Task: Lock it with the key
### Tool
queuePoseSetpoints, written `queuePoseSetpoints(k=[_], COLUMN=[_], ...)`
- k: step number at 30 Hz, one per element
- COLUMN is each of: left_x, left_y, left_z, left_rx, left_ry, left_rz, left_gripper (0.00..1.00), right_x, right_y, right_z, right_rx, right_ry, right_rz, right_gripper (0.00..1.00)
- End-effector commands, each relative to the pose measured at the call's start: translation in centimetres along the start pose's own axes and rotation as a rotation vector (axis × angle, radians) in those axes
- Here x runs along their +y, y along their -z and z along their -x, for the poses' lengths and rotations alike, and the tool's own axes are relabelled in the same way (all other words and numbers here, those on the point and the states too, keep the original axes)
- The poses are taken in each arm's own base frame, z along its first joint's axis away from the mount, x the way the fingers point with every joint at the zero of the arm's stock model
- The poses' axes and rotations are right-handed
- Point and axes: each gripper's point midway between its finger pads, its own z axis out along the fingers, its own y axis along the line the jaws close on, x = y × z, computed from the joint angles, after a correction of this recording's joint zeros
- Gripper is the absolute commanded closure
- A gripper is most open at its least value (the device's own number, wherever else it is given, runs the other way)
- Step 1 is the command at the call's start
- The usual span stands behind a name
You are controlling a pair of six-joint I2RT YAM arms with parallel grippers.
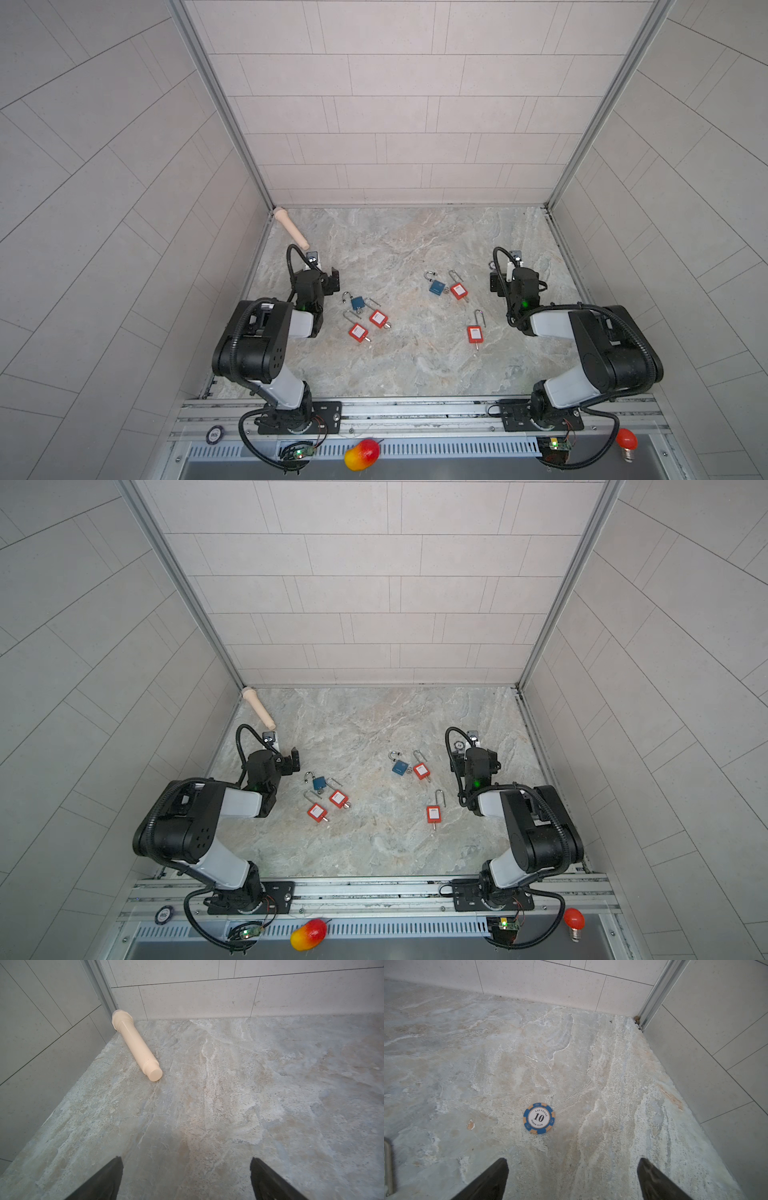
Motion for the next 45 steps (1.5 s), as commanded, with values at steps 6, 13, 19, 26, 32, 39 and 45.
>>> queuePoseSetpoints(k=[6, 13, 19, 26, 32, 39, 45], left_x=[0.4, 2.2, 1.2, -3.5, -7.4, -11.1, -12.8], left_y=[0.4, 3.3, 5.8, 8.1, 9.5, 10.3, 10.6], left_z=[1.0, 4.0, 8.0, 9.0, 8.7, 8.2, 7.4], left_rx=[-0.037, -0.099, -0.024, 0.155, 0.211, 0.236, 0.252], left_ry=[0.008, 0.051, 0.096, 0.210, 0.180, 0.090, 0.042], left_rz=[0.015, 0.080, -0.005, -0.211, -0.308, -0.397, -0.422], left_gripper=[0.00, 0.00, 0.00, 0.00, 0.00, 0.00, 0.00], right_x=[-0.4, -0.4, 2.0, 4.0, 5.3, 7.3, 8.2], right_y=[0.0, 1.4, 6.0, 12.6, 16.6, 17.5, 17.1], right_z=[0.5, 3.8, 6.4, 2.9, -1.0, -5.7, -7.8], right_rx=[-0.011, 0.091, 0.121, 0.318, 0.445, 0.613, 0.706], right_ry=[-0.015, 0.013, 0.087, 0.121, 0.077, 0.071, 0.099], right_rz=[-0.016, 0.022, 0.145, 0.182, 0.192, 0.233, 0.236], right_gripper=[0.03, 0.05, 0.09, 0.14, 0.17, 0.17, 0.17])
